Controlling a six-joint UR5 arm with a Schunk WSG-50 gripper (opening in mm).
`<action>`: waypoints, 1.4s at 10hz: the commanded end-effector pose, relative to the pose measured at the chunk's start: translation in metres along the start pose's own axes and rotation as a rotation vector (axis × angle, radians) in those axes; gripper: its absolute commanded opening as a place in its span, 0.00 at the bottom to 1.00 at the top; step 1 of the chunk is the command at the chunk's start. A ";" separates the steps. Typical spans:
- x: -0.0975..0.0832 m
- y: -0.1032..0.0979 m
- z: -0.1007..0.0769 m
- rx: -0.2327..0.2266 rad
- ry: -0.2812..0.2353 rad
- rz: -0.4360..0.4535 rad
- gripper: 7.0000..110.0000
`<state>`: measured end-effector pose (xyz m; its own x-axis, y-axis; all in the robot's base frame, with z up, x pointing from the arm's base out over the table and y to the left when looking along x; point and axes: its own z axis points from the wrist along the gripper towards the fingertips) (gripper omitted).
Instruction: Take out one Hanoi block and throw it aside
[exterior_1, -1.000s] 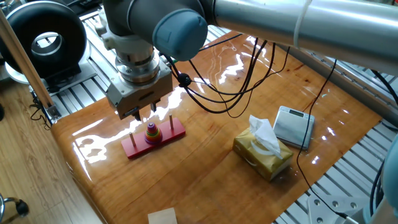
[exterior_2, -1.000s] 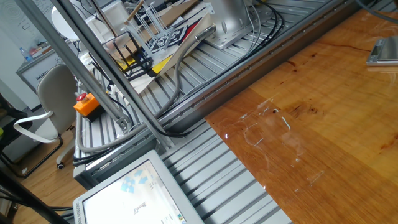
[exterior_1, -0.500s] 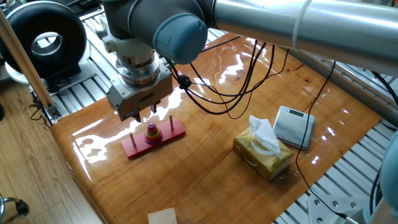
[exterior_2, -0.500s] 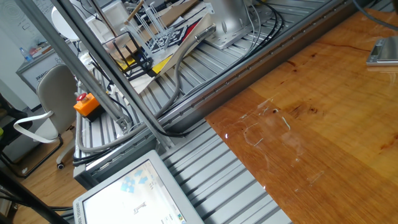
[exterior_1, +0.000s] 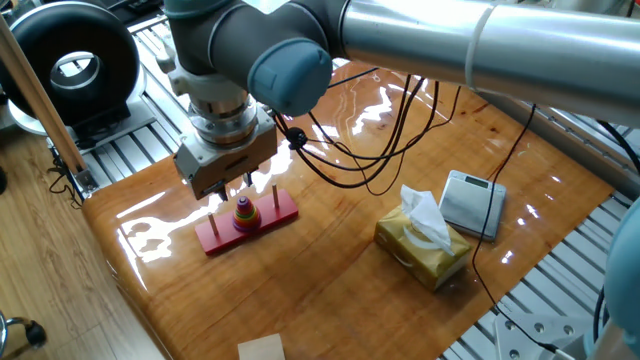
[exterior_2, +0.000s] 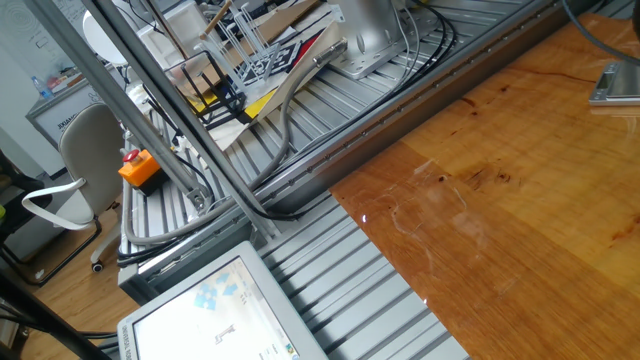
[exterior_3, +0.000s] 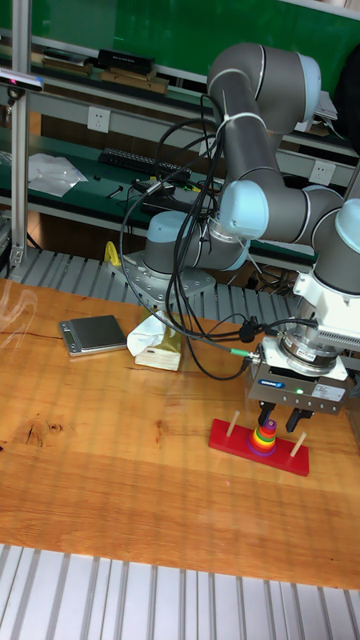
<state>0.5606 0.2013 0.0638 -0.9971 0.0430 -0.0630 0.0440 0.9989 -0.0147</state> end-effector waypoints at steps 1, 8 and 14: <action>-0.001 0.002 0.004 -0.011 -0.005 0.010 0.36; 0.000 0.003 0.006 -0.014 -0.006 0.009 0.36; 0.000 0.003 0.007 -0.016 -0.004 0.035 0.15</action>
<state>0.5609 0.2019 0.0566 -0.9956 0.0626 -0.0703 0.0635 0.9979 -0.0103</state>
